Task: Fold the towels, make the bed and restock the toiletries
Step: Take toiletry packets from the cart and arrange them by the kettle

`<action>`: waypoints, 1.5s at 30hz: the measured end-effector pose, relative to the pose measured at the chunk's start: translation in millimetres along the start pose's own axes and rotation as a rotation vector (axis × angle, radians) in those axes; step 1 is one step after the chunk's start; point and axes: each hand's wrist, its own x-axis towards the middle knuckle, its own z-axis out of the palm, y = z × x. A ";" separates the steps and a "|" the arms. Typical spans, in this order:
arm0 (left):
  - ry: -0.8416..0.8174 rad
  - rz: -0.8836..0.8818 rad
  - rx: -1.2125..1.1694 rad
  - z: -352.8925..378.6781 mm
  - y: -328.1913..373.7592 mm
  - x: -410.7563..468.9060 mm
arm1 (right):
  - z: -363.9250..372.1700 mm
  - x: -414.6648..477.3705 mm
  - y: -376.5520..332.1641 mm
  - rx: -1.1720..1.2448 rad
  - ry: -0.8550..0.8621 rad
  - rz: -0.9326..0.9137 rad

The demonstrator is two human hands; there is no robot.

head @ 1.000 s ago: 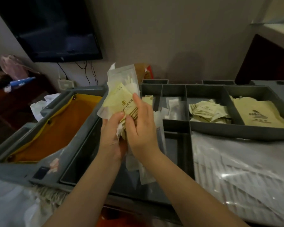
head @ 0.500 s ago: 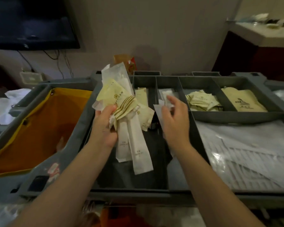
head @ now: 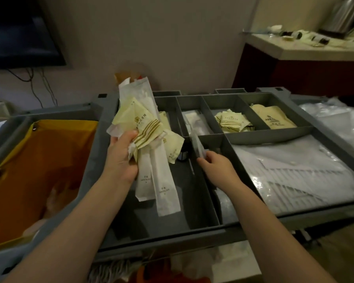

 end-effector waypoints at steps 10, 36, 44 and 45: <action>0.016 0.028 -0.088 26.8 2.7 21.0 | -37.0 43.7 -27.0 0.454 0.137 -0.010; -0.004 0.179 -0.013 51.0 -17.7 29.8 | 5.6 70.2 -67.4 0.299 -0.127 -0.569; -0.062 0.132 0.064 54.8 -20.6 24.2 | -3.3 78.6 -62.9 0.561 -0.270 -0.319; -0.066 0.122 0.082 53.9 -21.5 24.9 | -4.6 79.8 -62.8 0.562 -0.291 -0.298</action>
